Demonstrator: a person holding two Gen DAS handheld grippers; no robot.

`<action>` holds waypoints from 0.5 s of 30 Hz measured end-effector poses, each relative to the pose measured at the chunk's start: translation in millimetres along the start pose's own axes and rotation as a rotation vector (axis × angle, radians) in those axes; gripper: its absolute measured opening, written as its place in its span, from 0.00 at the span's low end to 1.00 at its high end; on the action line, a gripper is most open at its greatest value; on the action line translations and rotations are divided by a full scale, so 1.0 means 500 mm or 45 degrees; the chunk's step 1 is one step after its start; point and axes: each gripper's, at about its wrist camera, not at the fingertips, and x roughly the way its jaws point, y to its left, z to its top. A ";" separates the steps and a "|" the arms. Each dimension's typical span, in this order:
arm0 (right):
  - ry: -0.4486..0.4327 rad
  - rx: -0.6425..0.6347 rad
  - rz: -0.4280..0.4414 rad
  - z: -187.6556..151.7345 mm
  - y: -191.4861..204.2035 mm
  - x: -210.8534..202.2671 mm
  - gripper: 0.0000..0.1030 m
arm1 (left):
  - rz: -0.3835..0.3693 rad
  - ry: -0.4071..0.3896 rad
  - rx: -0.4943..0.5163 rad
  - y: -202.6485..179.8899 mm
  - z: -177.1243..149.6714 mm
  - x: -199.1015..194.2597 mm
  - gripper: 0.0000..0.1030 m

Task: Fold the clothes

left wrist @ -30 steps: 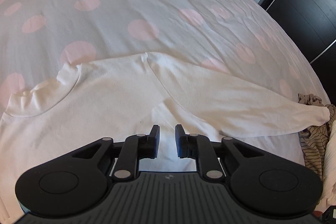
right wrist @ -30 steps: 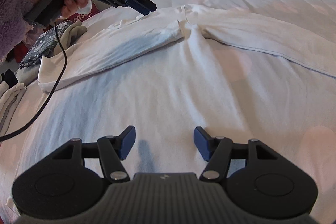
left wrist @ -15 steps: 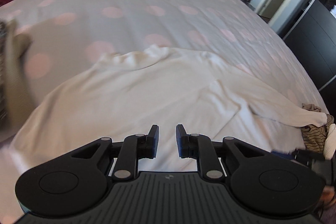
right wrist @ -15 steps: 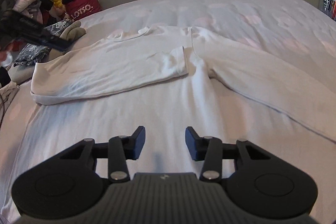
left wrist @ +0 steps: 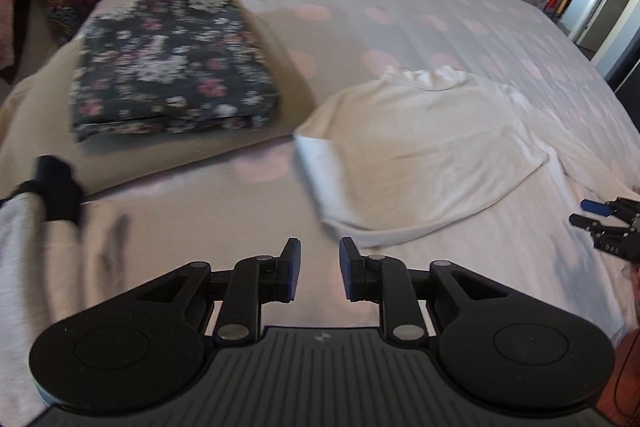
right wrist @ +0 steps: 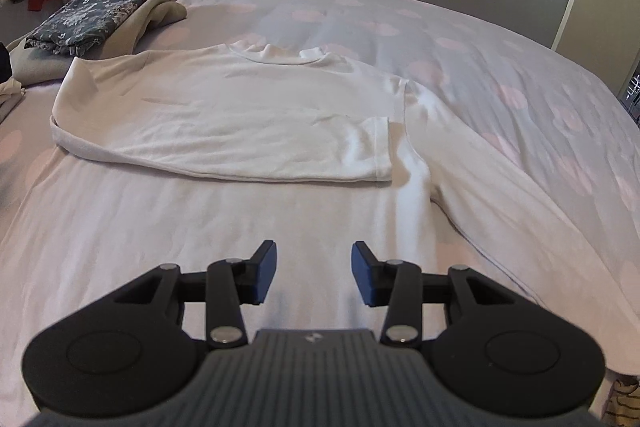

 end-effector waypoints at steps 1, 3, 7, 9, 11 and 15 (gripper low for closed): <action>0.007 0.000 0.000 0.005 -0.001 0.004 0.42 | 0.015 -0.006 -0.001 0.010 -0.008 -0.010 0.22; 0.022 -0.004 0.001 0.018 -0.005 0.014 0.40 | 0.033 -0.015 -0.014 0.023 -0.025 -0.019 0.23; 0.042 0.011 0.025 0.055 -0.025 0.037 0.38 | -0.006 -0.042 -0.052 0.020 -0.058 0.031 0.23; 0.047 0.017 0.037 0.084 -0.043 0.053 0.38 | -0.033 -0.048 -0.067 0.012 -0.070 0.071 0.23; 0.053 0.017 0.038 0.112 -0.061 0.071 0.38 | -0.071 -0.036 -0.088 0.006 -0.074 0.116 0.23; 0.057 0.041 0.039 0.165 -0.102 0.124 0.38 | -0.105 -0.019 -0.075 -0.004 -0.069 0.193 0.23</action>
